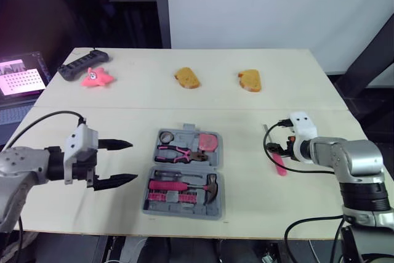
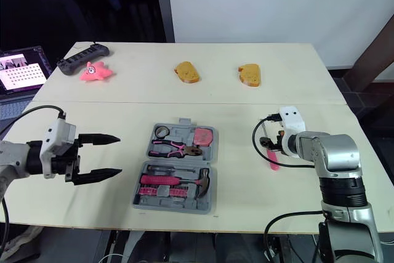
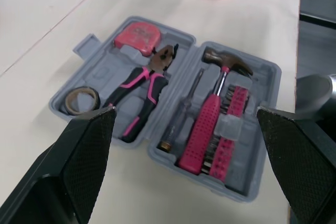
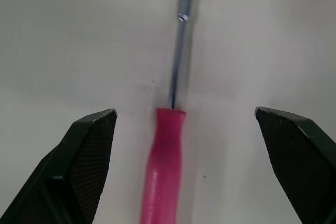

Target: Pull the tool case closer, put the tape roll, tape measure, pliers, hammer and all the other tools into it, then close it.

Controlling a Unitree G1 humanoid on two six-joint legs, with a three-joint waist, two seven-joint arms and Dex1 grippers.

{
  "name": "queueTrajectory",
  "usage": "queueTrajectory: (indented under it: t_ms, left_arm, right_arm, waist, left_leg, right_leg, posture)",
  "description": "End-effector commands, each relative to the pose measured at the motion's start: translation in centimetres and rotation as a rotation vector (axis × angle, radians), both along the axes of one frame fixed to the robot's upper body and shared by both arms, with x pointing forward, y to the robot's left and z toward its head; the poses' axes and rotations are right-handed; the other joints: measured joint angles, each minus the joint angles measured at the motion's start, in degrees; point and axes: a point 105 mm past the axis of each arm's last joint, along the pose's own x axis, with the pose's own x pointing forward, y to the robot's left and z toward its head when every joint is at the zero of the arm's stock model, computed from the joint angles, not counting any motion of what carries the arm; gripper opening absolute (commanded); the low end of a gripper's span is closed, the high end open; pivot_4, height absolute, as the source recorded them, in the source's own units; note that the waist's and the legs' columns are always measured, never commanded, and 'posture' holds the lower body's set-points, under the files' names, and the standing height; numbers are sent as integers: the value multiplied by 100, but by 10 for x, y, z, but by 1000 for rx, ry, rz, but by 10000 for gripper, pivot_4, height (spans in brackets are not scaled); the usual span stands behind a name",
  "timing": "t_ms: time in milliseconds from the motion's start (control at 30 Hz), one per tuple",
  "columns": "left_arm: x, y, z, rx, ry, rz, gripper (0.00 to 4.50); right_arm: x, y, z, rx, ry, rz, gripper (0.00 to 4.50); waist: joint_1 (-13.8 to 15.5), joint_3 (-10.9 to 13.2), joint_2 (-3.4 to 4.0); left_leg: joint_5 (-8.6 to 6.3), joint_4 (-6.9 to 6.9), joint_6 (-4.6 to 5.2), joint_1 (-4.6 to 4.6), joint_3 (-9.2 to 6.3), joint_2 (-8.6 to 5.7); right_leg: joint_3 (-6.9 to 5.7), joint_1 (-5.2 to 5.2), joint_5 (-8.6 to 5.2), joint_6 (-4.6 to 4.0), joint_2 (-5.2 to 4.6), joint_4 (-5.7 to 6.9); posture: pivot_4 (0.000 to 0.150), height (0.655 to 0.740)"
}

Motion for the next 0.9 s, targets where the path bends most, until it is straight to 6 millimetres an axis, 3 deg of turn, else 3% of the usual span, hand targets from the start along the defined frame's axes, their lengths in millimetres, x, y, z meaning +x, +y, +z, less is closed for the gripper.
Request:
queueTrajectory:
  t_ms: [33,67,233,333,500,733,900]
  left_arm:
    - [0,1,10,21,-67,6,45000]
    - [0,0,9,22,-67,6,45000]
    - [0,1,8,23,-65,12,45000]
    - [-1,1,6,22,-63,13,45000]
    - [-2,0,1,16,-50,6,45000]
    - [-2,-4,-6,12,-41,-10,45000]
    - [-1,-4,-7,6,-38,-16,45000]
  right_arm:
    - [9,2,0,4,-15,-20,44632]
    - [10,3,-3,7,-10,-20,44632]
    - [8,8,-17,10,34,-20,20425]
    - [4,12,-14,17,39,-21,4892]
    - [-15,37,-4,70,55,33,3550]
    - [-40,77,-17,169,39,78,3550]
    - [-54,80,-31,164,62,42,3550]
  waist:
    - [-6,0,0]
    - [-6,0,0]
    - [-5,0,1]
    - [-10,0,1]
    - [-7,1,1]
    - [0,1,1]
    - [3,0,0]
  left_leg:
    - [0,0,0,0,0,0]
    - [0,1,0,0,0,0]
    - [0,-1,0,-1,0,0]
    - [0,-1,0,0,0,0]
    - [0,-4,0,-1,-1,0]
    - [0,-5,0,-4,-1,0]
    - [0,-6,0,-4,-2,0]
  right_leg:
    - [0,0,0,-1,0,0]
    - [0,0,0,-2,1,0]
    - [1,-1,0,1,0,0]
    - [1,-1,0,1,1,1]
    - [1,-2,0,2,1,1]
    - [0,-6,-1,0,0,2]
    - [0,-6,-4,-8,0,1]
  posture:
    - [1500,7400]
    - [1500,7400]
    - [1500,7400]
    - [1500,7400]
    - [1500,7400]
    - [1500,7400]
    - [1500,7400]
